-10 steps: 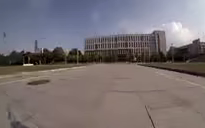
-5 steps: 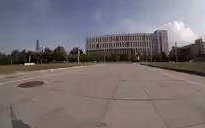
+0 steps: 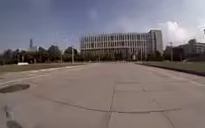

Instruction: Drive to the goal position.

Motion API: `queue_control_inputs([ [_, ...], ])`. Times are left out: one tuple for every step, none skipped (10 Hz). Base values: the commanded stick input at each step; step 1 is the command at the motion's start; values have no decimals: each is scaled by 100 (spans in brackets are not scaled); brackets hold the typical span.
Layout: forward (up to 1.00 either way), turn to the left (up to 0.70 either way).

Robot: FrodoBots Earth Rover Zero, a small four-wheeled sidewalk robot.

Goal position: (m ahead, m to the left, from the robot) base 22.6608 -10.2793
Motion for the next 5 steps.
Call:
queue_control_inputs([
  [100, 4],
  [100, 4],
  [100, 2],
  [100, -3],
  [100, -35],
])
